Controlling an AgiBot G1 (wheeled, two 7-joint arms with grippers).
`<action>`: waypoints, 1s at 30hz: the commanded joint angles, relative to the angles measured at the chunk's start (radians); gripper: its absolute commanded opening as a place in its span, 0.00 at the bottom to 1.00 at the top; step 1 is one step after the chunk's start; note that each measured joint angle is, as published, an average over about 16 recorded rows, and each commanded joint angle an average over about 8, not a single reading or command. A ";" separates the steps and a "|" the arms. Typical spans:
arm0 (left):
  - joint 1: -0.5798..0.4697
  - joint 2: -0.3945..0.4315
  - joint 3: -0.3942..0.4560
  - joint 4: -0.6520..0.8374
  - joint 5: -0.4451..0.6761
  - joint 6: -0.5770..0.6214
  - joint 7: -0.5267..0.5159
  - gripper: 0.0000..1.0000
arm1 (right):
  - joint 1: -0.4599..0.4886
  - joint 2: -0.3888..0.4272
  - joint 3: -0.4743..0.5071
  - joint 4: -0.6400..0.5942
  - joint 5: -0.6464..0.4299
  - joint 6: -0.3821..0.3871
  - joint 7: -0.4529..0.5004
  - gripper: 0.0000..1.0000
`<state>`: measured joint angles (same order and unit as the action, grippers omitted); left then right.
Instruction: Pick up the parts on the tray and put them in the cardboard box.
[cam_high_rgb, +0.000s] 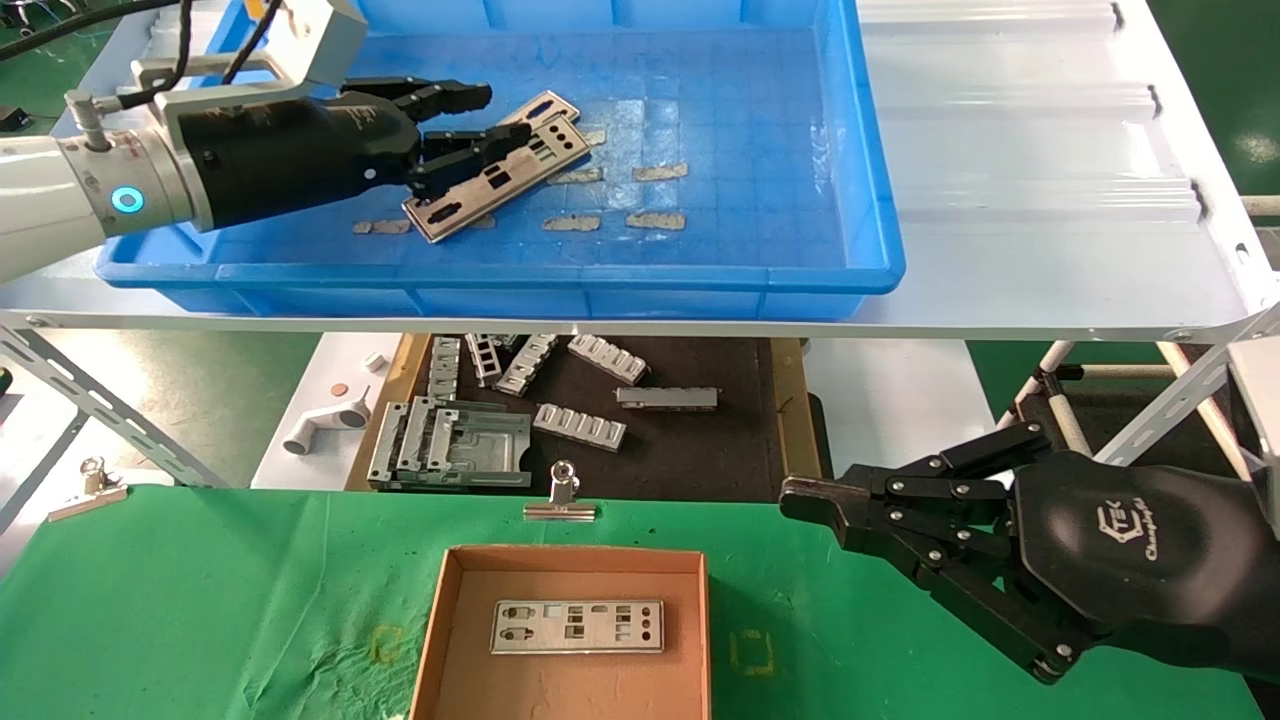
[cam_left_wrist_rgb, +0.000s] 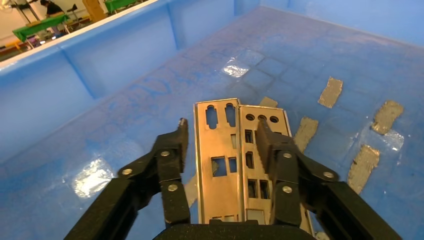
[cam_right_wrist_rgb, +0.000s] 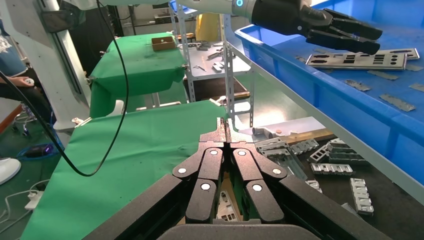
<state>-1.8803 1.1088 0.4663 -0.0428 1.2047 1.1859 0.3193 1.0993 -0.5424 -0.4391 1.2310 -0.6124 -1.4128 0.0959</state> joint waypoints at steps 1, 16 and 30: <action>0.000 -0.002 0.000 -0.002 0.001 0.006 0.011 1.00 | 0.000 0.000 0.000 0.000 0.000 0.000 0.000 0.00; 0.006 -0.004 0.014 -0.030 0.020 0.042 0.112 1.00 | 0.000 0.000 0.000 0.000 0.000 0.000 0.000 0.00; 0.007 0.017 0.025 -0.019 0.036 0.042 0.117 1.00 | 0.000 0.000 0.000 0.000 0.000 0.000 0.000 0.00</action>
<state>-1.8717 1.1243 0.4895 -0.0618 1.2379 1.2255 0.4390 1.0993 -0.5424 -0.4391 1.2310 -0.6124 -1.4128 0.0959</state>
